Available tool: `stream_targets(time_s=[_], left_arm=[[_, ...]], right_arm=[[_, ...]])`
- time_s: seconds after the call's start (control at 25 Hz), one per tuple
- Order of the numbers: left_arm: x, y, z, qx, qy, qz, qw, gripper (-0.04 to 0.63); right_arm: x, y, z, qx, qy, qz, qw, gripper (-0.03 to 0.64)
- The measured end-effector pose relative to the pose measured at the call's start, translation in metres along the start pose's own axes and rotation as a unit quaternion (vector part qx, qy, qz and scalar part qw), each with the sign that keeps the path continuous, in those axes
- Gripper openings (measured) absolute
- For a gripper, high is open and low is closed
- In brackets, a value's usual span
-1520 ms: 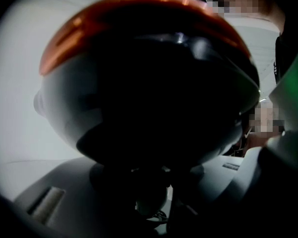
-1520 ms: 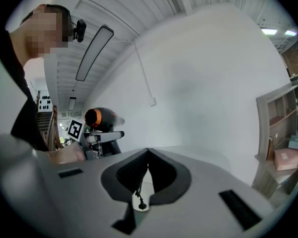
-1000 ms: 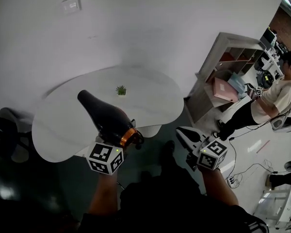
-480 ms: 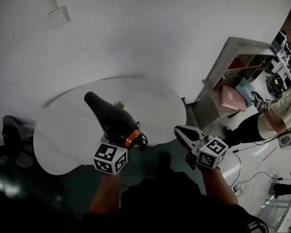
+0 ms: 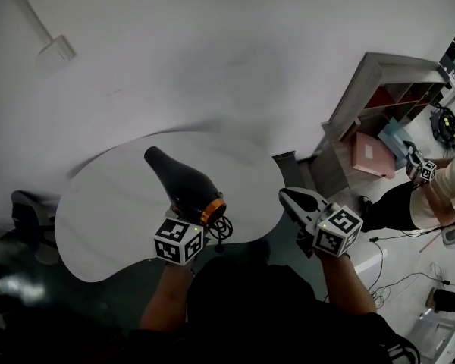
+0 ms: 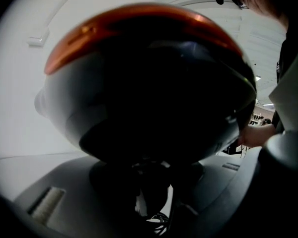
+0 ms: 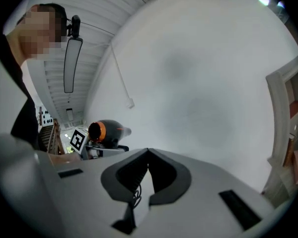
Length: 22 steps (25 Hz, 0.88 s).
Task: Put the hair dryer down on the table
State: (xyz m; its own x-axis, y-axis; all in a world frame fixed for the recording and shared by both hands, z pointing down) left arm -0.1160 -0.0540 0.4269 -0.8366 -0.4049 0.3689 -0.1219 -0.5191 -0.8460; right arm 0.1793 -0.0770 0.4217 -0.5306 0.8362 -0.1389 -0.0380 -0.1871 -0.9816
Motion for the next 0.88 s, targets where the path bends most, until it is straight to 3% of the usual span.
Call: stream_targets(time_s=[0.16, 0.36, 0.6, 0.88], left_arm=[[0.007, 0.0, 0.026, 0.024, -0.01, -0.001, 0.9997, 0.173], [0.022, -0.004, 0.059, 0.054, -0.04, -0.014, 0.9977, 0.173], [0.046, -0.003, 0.092, 0.081, -0.063, -0.029, 0.9943, 0.173], [0.06, -0.01, 0.14, 0.126, -0.082, -0.041, 0.9878, 0.173]], right_arm=[[-0.012, -0.006, 0.007, -0.002, -0.005, 0.026, 1.0, 0.012], [-0.017, -0.01, 0.019, 0.031, -0.018, 0.025, 0.999, 0.012], [-0.019, 0.002, 0.031, 0.032, -0.046, 0.018, 0.998, 0.012], [-0.014, -0.011, 0.025, 0.044, -0.067, 0.037, 0.996, 0.012]])
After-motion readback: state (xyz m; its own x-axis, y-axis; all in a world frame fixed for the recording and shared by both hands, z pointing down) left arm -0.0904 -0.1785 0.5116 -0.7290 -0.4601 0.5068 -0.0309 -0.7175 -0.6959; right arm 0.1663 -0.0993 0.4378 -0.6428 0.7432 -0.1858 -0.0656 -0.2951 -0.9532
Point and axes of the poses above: the fingertips, and each gripper's own axes: z forward along the fingers, x to its left, y out of its top, the point moved 10 cm from there along -z, backward along the fingers, and after that the axes turned 14 degrees about -z, right-handed, at the moved point
